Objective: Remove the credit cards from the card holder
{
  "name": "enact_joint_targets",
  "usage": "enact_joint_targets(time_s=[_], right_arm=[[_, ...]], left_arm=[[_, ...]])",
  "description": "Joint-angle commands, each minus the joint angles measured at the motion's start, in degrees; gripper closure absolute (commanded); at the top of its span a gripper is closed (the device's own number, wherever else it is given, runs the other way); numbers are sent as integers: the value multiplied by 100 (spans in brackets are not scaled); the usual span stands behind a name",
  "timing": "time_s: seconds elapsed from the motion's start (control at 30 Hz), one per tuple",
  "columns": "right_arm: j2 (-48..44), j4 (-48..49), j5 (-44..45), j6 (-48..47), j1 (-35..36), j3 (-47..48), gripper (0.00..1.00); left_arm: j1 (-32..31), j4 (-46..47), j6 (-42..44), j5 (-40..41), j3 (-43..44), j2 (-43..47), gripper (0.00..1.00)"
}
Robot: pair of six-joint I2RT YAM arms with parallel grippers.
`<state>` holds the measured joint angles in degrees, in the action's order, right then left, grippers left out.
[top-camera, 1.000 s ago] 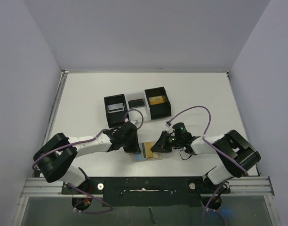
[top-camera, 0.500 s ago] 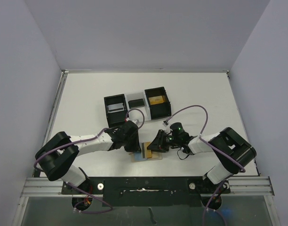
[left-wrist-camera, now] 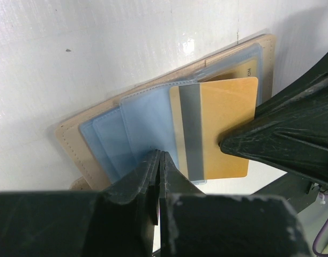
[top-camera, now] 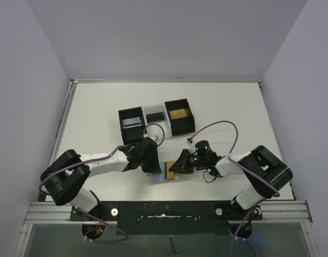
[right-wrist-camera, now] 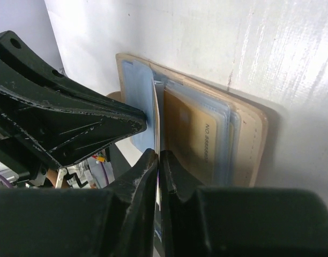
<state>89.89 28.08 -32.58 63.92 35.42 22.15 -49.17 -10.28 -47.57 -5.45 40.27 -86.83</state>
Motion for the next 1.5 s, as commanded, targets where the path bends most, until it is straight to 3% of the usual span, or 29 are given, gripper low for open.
enact_joint_targets(time_s=[0.0,0.17,0.33,0.67,0.77,0.83,1.07,1.23,1.37,1.47], right_arm=[[-229,346,211,38,-36,-123,92],[50,758,293,357,35,-86,87],[-193,932,989,501,214,-254,83],[-76,933,648,390,383,-146,86],[-201,1004,555,364,387,-213,94],[-436,708,686,307,378,-243,100],[-1572,-1052,1295,-395,273,35,100],[-2352,-1767,1845,-938,213,178,100],[-2914,-2244,2379,-1306,202,321,100],[-3393,-2511,2928,-1547,202,376,100]], left_arm=[[6,-157,142,196,-49,-248,100],[0,-97,143,101,-12,-294,100],[0,-130,105,140,-36,-210,100],[-5,-149,120,163,-55,-170,100],[-5,-141,102,175,-43,-146,100],[-5,-147,107,197,-34,-127,100],[8,-236,114,419,-9,35,100],[-3,-225,102,509,41,299,100],[-18,-290,164,642,343,634,80],[-34,-123,581,223,633,732,67]])
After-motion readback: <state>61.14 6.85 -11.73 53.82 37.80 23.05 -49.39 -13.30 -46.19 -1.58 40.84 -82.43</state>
